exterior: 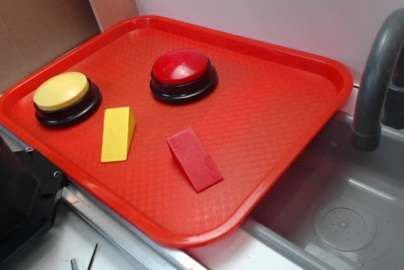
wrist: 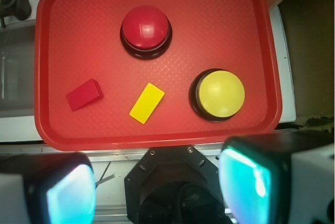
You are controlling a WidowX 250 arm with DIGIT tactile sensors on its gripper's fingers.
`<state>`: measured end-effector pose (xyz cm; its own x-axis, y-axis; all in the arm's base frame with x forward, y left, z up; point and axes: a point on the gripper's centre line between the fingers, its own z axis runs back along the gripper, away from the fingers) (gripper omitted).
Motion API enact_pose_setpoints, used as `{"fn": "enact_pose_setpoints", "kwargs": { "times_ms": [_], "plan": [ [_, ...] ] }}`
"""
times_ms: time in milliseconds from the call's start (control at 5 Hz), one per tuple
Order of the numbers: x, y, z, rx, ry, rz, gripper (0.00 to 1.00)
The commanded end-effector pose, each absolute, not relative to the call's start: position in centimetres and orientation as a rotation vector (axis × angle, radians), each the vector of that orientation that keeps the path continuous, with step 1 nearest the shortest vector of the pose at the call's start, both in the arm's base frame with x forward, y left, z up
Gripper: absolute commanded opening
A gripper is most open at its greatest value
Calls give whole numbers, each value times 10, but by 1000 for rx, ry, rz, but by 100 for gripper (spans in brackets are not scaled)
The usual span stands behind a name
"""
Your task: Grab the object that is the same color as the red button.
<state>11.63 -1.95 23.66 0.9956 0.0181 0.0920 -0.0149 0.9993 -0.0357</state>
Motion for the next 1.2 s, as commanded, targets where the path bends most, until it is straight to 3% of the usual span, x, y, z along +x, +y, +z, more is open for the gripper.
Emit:
{"fn": "enact_pose_setpoints", "kwargs": {
  "times_ms": [0,200,400,800,1000],
  "plan": [
    [116,-20,237,-35,-92,17,100],
    [125,-46,232,-16,-100,-1,100],
    [146,-66,223,-40,-76,145,100],
    [177,-96,180,-58,52,457,100],
    [168,-110,159,-59,54,502,100]
  ]
}}
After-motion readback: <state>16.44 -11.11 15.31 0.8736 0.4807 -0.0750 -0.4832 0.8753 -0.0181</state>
